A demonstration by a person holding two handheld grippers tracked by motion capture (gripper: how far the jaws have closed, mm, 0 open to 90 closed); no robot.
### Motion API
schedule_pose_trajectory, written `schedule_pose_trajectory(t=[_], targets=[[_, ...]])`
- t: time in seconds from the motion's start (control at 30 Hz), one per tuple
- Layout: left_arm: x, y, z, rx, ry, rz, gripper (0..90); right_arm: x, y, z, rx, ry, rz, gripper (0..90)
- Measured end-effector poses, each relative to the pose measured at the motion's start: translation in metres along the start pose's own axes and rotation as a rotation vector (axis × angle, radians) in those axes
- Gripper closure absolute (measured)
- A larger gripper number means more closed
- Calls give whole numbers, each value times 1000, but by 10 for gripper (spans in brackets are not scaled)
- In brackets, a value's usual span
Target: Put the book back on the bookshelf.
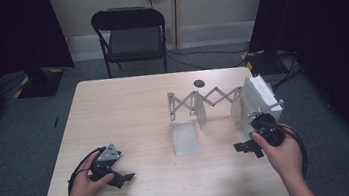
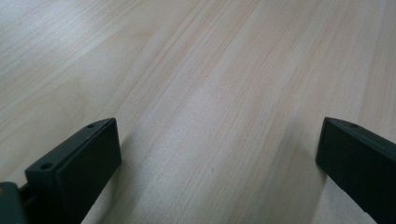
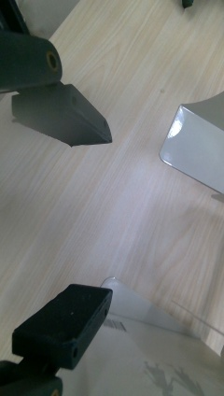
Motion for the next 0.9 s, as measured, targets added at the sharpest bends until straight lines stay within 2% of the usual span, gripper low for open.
schedule_pose_trajectory(t=[0.47, 0.9], targets=[[0, 0, 0, 0, -1, 0, 0, -16, 5, -14, 9, 22, 42, 202], [0, 0, 0, 0, 0, 0, 0, -33, 11, -33, 23, 68, 90, 198]])
Point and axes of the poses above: each handheld gripper's, and its own axes: z roughly backward along the jaws, y roughly out of its top, x roughly to its right, the point moved 4 cm from there along -z, roughly forward along the jaws, and after that the axes turned 1 degree about -z, right-handed, at the moved point
